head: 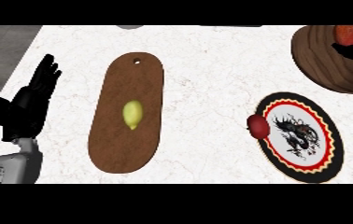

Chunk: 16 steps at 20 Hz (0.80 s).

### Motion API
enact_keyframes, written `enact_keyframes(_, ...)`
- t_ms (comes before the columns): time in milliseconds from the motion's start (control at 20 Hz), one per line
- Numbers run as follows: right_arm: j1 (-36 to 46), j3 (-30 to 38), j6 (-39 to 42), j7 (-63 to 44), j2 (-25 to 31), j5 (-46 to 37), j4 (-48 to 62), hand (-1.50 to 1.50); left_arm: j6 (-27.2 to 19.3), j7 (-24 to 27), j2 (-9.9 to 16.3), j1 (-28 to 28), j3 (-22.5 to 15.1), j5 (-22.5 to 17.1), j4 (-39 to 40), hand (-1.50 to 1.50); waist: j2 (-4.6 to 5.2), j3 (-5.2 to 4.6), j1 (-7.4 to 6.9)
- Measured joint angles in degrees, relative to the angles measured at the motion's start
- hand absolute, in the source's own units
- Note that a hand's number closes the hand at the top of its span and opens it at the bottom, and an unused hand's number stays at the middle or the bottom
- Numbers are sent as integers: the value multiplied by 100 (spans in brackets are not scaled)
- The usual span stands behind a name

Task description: Pick the pear from the plate and place it in the bowl

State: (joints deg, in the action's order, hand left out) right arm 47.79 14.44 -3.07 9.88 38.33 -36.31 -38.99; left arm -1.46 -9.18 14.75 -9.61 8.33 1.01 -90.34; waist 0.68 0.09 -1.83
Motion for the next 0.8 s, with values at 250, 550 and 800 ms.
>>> enact_keyframes(250,227,226,-433,817,144,-54,1187,150,18,11,-51,-97,-58,19,28,0,43,8,-88)
enact_keyframes(550,439,209,-762,1080,296,-311,2068,150,27,89,-115,-153,-146,66,31,0,108,10,-231)
enact_keyframes(800,484,97,-427,635,522,-542,2711,-150,52,72,-130,-246,-177,60,62,0,165,23,-315)
